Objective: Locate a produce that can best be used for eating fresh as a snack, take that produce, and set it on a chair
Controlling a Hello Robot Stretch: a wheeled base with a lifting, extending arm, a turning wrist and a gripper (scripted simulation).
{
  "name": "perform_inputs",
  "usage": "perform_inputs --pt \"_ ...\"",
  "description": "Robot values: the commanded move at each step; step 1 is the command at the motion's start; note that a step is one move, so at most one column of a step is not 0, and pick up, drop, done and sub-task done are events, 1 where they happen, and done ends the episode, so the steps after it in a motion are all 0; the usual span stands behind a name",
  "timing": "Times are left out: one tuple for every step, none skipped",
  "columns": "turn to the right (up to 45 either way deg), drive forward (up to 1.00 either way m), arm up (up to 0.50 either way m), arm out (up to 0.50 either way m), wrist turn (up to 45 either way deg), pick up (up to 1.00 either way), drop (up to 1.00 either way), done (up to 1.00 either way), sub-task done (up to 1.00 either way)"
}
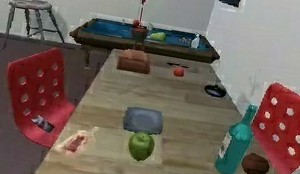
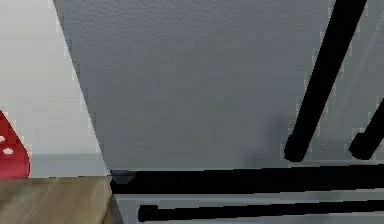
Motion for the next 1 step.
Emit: perform_inputs --pt "-45.0 0.00 0.00 0.00 0.0 0.00 0.00 0.00 0.00"
